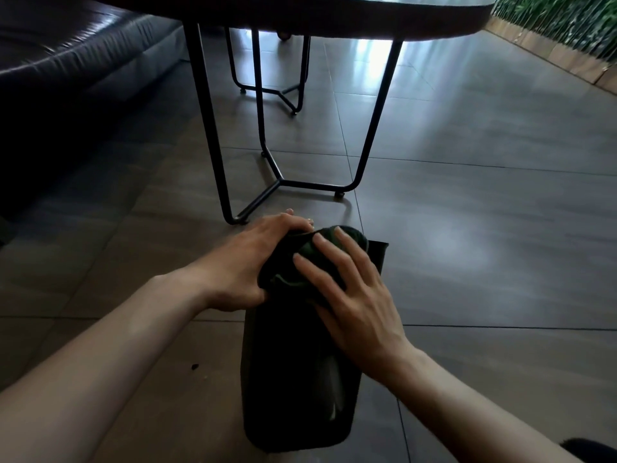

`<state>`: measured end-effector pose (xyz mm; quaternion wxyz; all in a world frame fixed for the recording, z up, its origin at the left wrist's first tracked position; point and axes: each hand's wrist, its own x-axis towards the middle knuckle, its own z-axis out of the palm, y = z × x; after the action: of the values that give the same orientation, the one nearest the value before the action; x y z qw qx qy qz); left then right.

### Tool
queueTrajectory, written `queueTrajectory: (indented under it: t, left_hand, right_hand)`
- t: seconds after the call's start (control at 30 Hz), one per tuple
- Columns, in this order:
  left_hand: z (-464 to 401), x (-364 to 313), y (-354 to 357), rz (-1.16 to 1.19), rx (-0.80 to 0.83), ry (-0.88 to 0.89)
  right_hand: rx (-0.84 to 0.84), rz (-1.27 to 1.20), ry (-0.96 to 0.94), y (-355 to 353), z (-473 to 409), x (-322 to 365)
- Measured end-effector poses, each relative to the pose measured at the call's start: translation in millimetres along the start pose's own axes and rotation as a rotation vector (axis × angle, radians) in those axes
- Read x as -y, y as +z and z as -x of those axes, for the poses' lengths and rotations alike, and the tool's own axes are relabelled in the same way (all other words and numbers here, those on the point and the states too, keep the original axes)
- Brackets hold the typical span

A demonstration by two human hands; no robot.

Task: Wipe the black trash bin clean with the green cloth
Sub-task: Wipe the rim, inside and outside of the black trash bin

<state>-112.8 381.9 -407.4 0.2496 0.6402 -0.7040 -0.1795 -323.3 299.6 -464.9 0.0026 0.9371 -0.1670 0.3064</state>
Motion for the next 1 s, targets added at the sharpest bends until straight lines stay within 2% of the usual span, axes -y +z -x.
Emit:
queueTrajectory:
  t: [0.07, 0.17, 0.23, 0.3, 0.47, 0.53, 0.6, 0.73, 0.8, 0.87, 1.0]
  left_hand:
    - [1.8, 2.4, -1.4, -0.041, 0.018, 0.006]
    - [4.7, 5.0, -3.6, -0.114, 0.071, -0.016]
    - [5.9, 5.0, -3.7, -0.126, 0.083, -0.026]
    - [7.3, 5.6, -3.3, -0.126, 0.071, -0.03]
    - [7.4, 6.7, -1.3, -0.086, -0.007, 0.021]
    - [7.2, 8.4, -1.8, -0.077, -0.022, 0.017]
    - [8.0, 13.4, -4.1, -0.106, -0.019, 0.002]
    - [13.3, 20.3, -6.4, -0.137, 0.025, -0.064]
    - [12.3, 17.7, -5.2, -0.12, 0.029, -0.064]
    - [10.1, 13.8, -4.4, -0.122, 0.03, -0.057]
    - [7.6, 9.5, -1.9, -0.072, -0.014, 0.001]
  right_hand:
    - [0.046, 0.046, -0.147, 7.4, 21.7, 9.2]
    - [0.227, 0.151, -0.572, 16.0, 75.2, 18.9]
    - [0.298, 0.215, -0.729, 12.1, 91.0, 14.7]
    - [0.278, 0.183, -0.682, 5.5, 79.1, 6.5]
    - [0.056, 0.048, -0.127, -5.9, -3.9, 2.9]
    - [0.037, 0.055, -0.083, 1.8, -12.1, 13.2]
    - [0.083, 0.099, -0.207, 14.9, 14.3, 24.7]
    - [0.292, 0.276, -0.68, 30.1, 97.1, 28.6]
    - [0.305, 0.353, -0.82, 25.8, 103.8, 17.5]
    - [0.258, 0.235, -0.681, 15.9, 83.2, 5.8]
    - [0.054, 0.024, -0.041, 0.0, 11.1, -3.8]
